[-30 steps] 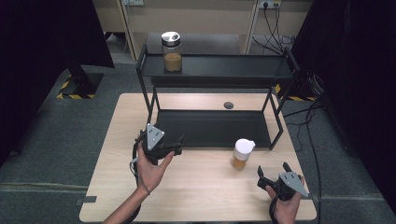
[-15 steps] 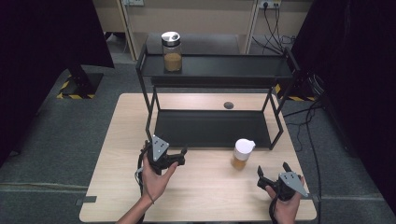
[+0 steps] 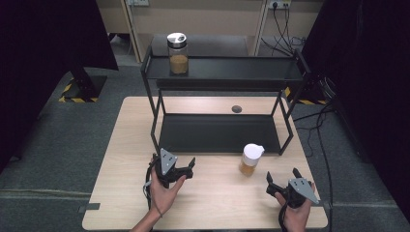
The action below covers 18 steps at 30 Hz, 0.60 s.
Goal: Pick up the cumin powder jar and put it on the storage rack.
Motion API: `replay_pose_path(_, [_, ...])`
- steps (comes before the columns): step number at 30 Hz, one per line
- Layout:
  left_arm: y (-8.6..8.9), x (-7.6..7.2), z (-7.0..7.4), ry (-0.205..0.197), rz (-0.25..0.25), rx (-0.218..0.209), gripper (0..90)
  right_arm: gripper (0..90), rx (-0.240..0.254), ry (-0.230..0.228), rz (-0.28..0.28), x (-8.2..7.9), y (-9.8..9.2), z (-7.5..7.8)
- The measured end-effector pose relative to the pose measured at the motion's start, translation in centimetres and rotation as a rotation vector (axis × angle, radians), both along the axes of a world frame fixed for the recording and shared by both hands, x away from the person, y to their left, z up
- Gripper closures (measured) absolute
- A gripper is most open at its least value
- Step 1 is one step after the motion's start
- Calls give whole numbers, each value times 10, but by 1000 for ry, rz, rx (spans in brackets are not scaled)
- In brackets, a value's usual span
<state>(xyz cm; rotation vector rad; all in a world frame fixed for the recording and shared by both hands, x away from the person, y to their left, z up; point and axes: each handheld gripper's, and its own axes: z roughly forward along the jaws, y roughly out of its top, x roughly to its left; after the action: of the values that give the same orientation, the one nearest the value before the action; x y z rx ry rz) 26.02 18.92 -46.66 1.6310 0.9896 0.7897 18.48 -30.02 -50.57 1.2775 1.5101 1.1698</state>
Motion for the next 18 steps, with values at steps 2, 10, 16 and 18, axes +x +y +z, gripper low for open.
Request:
replay_pose_path(2, [0,-2,-4,-1,2,4,0,15,0,0,0,0,0,0])
replay_pose_path(10, [0,-7,-15,13,7,-2,0,15,-4,1,1,0,0,0])
replay_pose_path(16, [-1,-9,-21,27,16,-6,0,15,-5,1,2,0,0,0])
replay_pose_path(18, [-1,-10,-24,28,18,-4,0,15,-4,1,1,0,0,0])
